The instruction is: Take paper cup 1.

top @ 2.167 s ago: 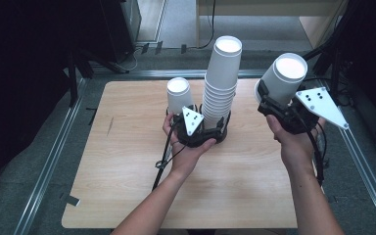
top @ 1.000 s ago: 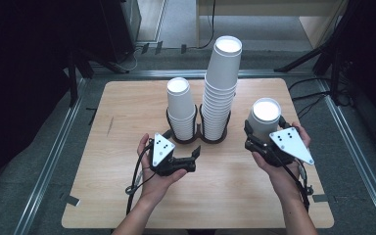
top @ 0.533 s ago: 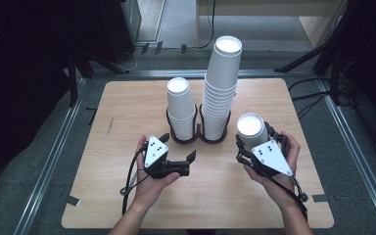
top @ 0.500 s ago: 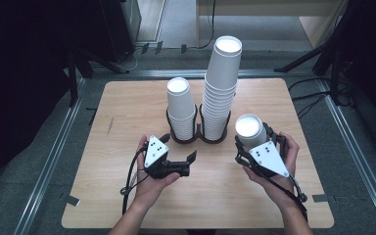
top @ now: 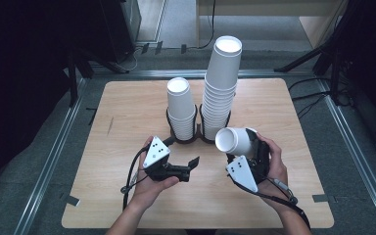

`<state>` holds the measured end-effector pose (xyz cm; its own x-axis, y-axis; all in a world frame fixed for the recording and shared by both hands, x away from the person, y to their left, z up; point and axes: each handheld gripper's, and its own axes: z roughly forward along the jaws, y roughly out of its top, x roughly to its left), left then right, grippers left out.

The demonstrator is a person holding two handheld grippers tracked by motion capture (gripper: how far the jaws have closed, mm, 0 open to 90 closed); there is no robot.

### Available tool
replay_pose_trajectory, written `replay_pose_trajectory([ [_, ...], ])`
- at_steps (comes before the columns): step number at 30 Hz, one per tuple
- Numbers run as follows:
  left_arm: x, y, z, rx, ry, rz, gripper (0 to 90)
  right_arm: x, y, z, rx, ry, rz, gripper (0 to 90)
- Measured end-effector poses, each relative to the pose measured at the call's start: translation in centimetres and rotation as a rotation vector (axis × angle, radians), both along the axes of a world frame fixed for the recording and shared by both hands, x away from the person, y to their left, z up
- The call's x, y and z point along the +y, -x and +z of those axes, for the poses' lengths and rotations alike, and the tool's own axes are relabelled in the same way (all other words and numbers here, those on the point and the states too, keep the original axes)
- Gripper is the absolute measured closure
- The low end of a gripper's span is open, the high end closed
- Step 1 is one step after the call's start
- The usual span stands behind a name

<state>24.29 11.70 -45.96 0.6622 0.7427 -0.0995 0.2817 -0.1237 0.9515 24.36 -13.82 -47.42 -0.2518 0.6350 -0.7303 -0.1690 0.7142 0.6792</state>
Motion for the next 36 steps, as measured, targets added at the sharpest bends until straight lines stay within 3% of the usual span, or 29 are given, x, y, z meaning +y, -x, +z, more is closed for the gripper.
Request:
replay_pose_trajectory([
  [4,0.2,0.1,0.1,-0.004,0.010,-0.021,0.0,0.4,0.2,-0.7,-0.057,0.099,0.014,16.7],
  [15,0.1,0.4,0.3,0.002,0.057,-0.124,0.0,1.5,1.0,-1.2,-0.143,0.250,0.052,16.6],
  [18,-0.1,0.6,0.3,-0.004,0.051,-0.144,0.0,1.9,1.3,-1.3,-0.155,0.283,0.073,16.6],
  [26,-1.0,1.1,0.3,-0.007,0.029,-0.205,0.0,2.6,1.8,-1.4,-0.159,0.310,0.101,16.5],
  [36,-1.5,1.3,0.2,-0.005,0.018,-0.234,0.0,3.5,2.6,-1.5,-0.159,0.329,0.156,16.5],
])
